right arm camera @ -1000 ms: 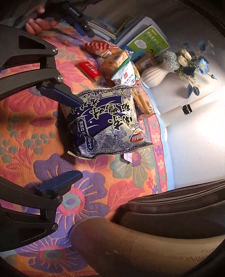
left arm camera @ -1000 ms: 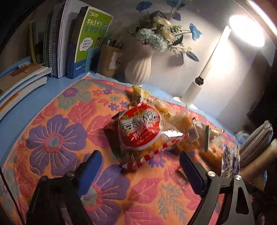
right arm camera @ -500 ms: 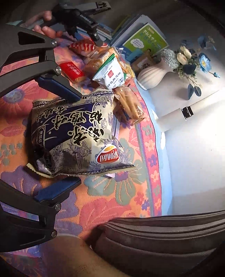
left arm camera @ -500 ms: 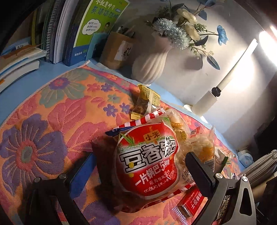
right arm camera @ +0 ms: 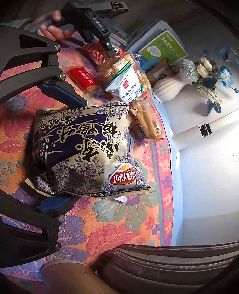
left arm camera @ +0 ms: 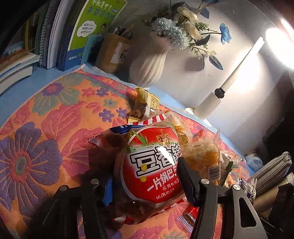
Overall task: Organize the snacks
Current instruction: 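Grasp the red corn snack bag with the left tool while the right tool grasps the blue-white chip bag, then carry both bags to the glass plate and open both tools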
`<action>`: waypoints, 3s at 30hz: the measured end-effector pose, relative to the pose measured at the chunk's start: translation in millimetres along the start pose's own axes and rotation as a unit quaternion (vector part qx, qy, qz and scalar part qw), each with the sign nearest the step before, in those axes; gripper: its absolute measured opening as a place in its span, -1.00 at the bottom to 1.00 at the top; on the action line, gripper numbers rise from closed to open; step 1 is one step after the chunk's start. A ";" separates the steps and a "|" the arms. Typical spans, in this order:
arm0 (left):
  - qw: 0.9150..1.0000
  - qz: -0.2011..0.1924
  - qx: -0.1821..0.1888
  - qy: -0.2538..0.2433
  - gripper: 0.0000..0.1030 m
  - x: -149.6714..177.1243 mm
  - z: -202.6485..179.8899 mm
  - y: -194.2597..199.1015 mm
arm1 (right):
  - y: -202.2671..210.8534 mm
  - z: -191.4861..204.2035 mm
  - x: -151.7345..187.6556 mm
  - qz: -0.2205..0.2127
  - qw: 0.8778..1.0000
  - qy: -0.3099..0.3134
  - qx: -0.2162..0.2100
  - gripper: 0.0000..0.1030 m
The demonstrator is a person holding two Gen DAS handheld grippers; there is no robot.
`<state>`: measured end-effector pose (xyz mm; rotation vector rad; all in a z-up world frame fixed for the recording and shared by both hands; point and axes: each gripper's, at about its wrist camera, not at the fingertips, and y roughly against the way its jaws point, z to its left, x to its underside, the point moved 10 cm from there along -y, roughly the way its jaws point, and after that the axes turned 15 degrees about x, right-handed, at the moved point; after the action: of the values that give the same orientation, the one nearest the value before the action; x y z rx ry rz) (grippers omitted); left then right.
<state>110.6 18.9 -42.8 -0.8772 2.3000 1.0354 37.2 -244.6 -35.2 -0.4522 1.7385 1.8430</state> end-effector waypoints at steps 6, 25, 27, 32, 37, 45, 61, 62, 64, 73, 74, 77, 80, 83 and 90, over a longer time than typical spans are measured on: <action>1.000 -0.021 -0.015 -0.007 0.08 -1.0 -0.2 12.7 | 17.4 1.4 -1.0 -0.034 0.999 0.009 -0.005 0.28; 0.994 -0.051 0.050 -0.085 0.07 54.1 -111.8 88.2 | 119.9 -18.0 30.1 -0.071 0.997 -0.010 -0.015 0.23; 0.992 -0.046 0.063 -0.095 0.07 60.9 -128.4 89.3 | 130.6 -25.9 32.8 -0.074 0.997 -0.017 -0.010 0.23; 0.985 -0.030 0.098 -0.136 0.07 79.2 -176.0 88.7 | 157.5 -51.7 36.4 -0.086 0.996 -0.036 0.009 0.23; 0.973 -0.005 0.150 -0.177 0.07 105.1 -234.2 87.8 | 184.5 -94.6 42.3 -0.098 0.992 -0.065 0.035 0.23; 0.944 0.041 0.221 -0.240 0.07 152.8 -338.3 76.1 | 220.9 -199.1 46.4 -0.125 0.976 -0.144 0.107 0.23; 0.897 0.103 0.256 -0.344 0.07 231.0 -511.6 4.1 | 220.6 -350.9 75.9 -0.100 0.942 -0.253 0.198 0.23; 0.898 0.103 0.250 -0.346 0.07 231.7 -514.9 -2.4 | 217.8 -354.5 76.8 -0.096 0.940 -0.256 0.204 0.23; 0.899 0.102 0.236 -0.354 0.07 232.9 -520.9 -17.0 | 213.4 -358.5 79.1 -0.090 0.940 -0.257 0.206 0.23; 0.891 0.117 0.206 -0.387 0.48 242.2 -522.7 -47.5 | 203.5 -352.7 77.1 -0.075 0.948 -0.236 0.198 0.41; 0.890 0.109 0.207 -0.391 0.54 242.1 -524.4 -46.3 | 204.4 -352.1 76.6 -0.078 0.949 -0.236 0.193 0.41; 0.886 0.096 0.216 -0.400 0.55 239.8 -523.0 -33.8 | 206.5 -355.9 77.6 -0.080 0.946 -0.239 0.203 0.41; 0.882 0.083 0.227 -0.404 0.55 235.6 -524.3 -24.0 | 209.4 -356.5 77.7 -0.083 0.946 -0.247 0.194 0.41; 0.881 0.077 0.234 -0.404 0.55 231.0 -520.4 -12.2 | 214.8 -351.2 76.0 -0.089 0.946 -0.243 0.197 0.41; 0.891 0.071 0.245 -0.377 0.55 206.7 -483.8 27.9 | 227.1 -324.5 64.2 -0.110 0.953 -0.243 0.145 0.41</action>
<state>-123.9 -418.6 133.7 -0.0597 1.8112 0.6265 -193.1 -554.4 74.4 -0.0579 1.5090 1.3658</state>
